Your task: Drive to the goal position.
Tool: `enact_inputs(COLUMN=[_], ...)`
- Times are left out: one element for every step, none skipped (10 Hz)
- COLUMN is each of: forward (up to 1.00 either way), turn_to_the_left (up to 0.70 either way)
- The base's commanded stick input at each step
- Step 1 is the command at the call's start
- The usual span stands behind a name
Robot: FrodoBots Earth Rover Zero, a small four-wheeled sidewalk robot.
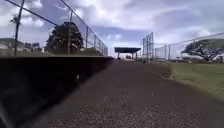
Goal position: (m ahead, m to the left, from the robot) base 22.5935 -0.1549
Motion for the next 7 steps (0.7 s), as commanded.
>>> enact_inputs(forward=[0.70, 0.70, 0.70, 0.70, 0.70, 0.70, 0.70], turn_to_the_left=[0.00, -0.02, -0.05, -0.15, -0.15, -0.10, 0.00])
